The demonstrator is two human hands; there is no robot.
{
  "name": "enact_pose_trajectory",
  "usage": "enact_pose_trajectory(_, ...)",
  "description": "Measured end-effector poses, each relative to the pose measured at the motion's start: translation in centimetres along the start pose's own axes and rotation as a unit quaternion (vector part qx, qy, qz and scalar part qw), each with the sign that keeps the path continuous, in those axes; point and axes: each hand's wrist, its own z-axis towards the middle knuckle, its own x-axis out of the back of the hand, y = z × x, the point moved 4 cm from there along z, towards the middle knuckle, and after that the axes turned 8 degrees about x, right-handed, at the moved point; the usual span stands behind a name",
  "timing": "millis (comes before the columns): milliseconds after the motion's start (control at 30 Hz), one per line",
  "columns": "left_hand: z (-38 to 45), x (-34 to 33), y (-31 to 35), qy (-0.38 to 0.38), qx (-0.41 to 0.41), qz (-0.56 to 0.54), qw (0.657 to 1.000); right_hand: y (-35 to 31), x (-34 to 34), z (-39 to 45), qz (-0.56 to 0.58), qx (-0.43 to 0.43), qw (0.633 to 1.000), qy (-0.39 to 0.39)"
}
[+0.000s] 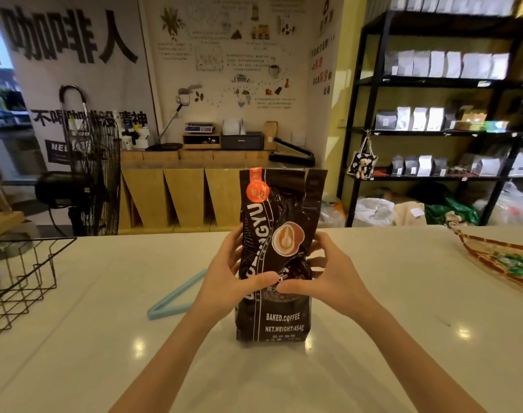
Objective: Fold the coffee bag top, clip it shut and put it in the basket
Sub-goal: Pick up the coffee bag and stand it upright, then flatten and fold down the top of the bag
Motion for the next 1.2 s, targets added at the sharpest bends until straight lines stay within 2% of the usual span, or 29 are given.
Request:
enact_pose_trajectory(133, -0.1, -0.3, -0.3, -0.012, -0.002, -0.012, 1.0, 0.5, 0.0, 0.3, -0.003, -0.034, 0.998, -0.05)
enact_pose_trajectory(200, -0.1, -0.4, -0.3, -0.019, 0.0, -0.021, 1.0, -0.8, 1.1, 0.6, -0.007, -0.016, 1.0, -0.011)
enact_pose_trajectory(267, -0.1, -0.3, -0.4, -0.025, 0.003, -0.023, 0.999, -3.8, 2.3, 1.3, -0.035, 0.079, 0.995, 0.049)
enact_pose_trajectory(333, -0.1, -0.1, -0.6, -0.027, 0.011, -0.029, 0.999, -7.1, 2.7, 2.6, -0.166, 0.197, 0.964, 0.071)
enact_pose_trajectory(400, -0.1, 0.0, -0.7, -0.031, 0.014, -0.035, 0.999, -9.8, 2.8, 4.1, -0.321, 0.286, 0.897, 0.101)
enact_pose_trajectory(433, -0.1, -0.1, -0.7, -0.033, 0.013, -0.034, 0.999, -10.9, 2.7, 4.9, -0.359, 0.311, 0.875, 0.095)
enact_pose_trajectory(467, -0.1, -0.2, -0.6, -0.034, 0.012, -0.031, 0.999, -11.9, 2.5, 5.6, -0.366, 0.322, 0.871, 0.06)
enact_pose_trajectory(533, -0.3, -0.4, -0.5, -0.036, 0.011, -0.031, 0.999, -13.5, 1.6, 6.6, -0.355, 0.327, 0.873, -0.07)
enact_pose_trajectory(600, -0.3, -0.5, -0.5, -0.037, 0.014, -0.033, 0.999, -14.3, 0.4, 7.5, -0.395, 0.323, 0.84, -0.181)
enact_pose_trajectory(667, -0.4, -0.3, -0.4, -0.035, 0.015, -0.028, 0.999, -14.3, -0.7, 8.4, -0.447, 0.289, 0.808, -0.251)
enact_pose_trajectory(800, -0.3, -0.3, -0.4, -0.027, 0.003, -0.009, 1.0, -14.3, -1.7, 9.8, -0.506, 0.26, 0.771, -0.285)
enact_pose_trajectory(1033, -0.3, -0.1, -1.1, 0.106, -0.007, -0.116, 0.988, -14.3, -2.2, 10.9, -0.496, 0.25, 0.773, -0.305)
enact_pose_trajectory(1200, -0.3, -0.3, -1.0, 0.078, 0.033, -0.166, 0.983, -14.1, -2.5, 11.4, -0.491, 0.261, 0.769, -0.314)
